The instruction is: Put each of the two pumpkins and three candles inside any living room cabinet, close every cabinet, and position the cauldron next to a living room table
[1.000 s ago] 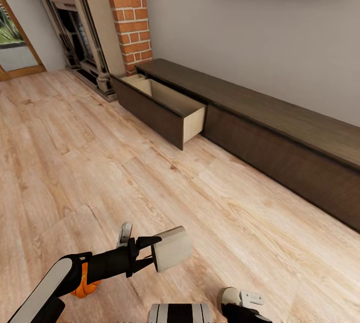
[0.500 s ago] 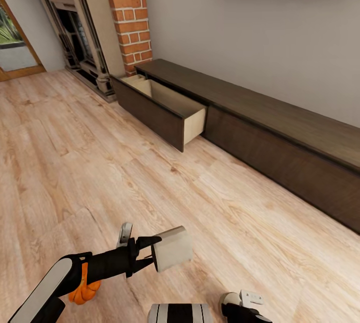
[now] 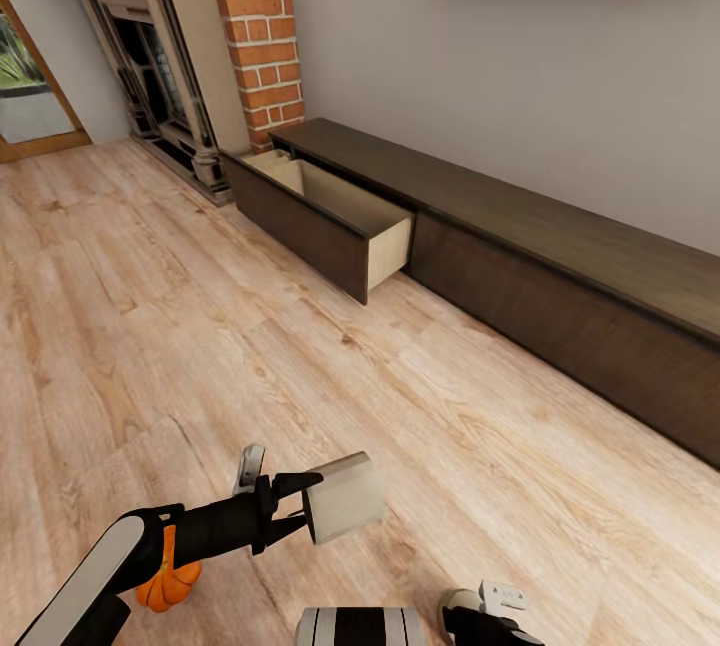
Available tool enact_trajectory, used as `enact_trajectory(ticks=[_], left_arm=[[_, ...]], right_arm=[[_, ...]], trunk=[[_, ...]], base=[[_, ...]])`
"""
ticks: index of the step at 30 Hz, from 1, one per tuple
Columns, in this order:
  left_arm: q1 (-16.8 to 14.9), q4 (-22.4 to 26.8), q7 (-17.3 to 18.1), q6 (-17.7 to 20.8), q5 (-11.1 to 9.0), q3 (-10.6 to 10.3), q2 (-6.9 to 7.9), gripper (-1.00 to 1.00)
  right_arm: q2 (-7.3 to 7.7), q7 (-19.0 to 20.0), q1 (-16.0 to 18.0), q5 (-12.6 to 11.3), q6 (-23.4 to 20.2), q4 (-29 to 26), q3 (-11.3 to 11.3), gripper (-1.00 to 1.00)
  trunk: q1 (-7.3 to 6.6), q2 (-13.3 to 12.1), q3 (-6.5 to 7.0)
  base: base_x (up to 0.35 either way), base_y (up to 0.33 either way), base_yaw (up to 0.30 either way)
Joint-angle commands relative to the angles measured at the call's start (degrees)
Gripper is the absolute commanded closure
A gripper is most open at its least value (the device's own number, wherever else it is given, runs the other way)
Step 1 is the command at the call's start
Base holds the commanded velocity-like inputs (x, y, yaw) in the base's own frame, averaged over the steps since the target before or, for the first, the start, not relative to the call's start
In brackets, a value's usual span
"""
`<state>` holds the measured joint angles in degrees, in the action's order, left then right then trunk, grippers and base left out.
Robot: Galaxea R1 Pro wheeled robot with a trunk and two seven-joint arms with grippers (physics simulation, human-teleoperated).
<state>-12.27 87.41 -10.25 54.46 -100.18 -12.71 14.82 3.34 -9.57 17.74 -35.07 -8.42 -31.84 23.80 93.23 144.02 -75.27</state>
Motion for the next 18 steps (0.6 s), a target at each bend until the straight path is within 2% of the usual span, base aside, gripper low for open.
enact_trajectory(ticks=[1, 7, 12, 18], left_arm=[[-0.03, 0.04, -0.38, 0.03, -0.54, -0.04, 0.02, 1.00], [-0.03, 0.04, -0.38, 0.03, -0.54, -0.04, 0.03, 1.00], [-0.03, 0.04, -0.34, 0.04, -0.62, -0.04, 0.03, 1.00], [-0.03, 0.04, -0.30, 0.10, -0.63, -0.04, 0.03, 1.00]], right_arm=[[0.09, -0.54, 0.02, -0.44, -0.20, -0.15, 0.50, -1.00], [0.09, -0.54, 0.02, -0.43, -0.21, -0.15, 0.50, -1.00], [0.09, -0.54, 0.02, -0.41, -0.20, -0.15, 0.47, -1.00], [0.09, -0.54, 0.03, -0.41, -0.20, -0.15, 0.47, -1.00]], trunk=[[-0.01, 0.02, -0.04], [-0.01, 0.02, -0.04], [0.12, 0.08, -1.15], [0.12, 0.08, -1.15]], base=[[0.013, 0.000, 0.000], [0.003, 0.000, 0.000], [0.000, 0.000, 0.000], [0.000, 0.000, 0.000]])
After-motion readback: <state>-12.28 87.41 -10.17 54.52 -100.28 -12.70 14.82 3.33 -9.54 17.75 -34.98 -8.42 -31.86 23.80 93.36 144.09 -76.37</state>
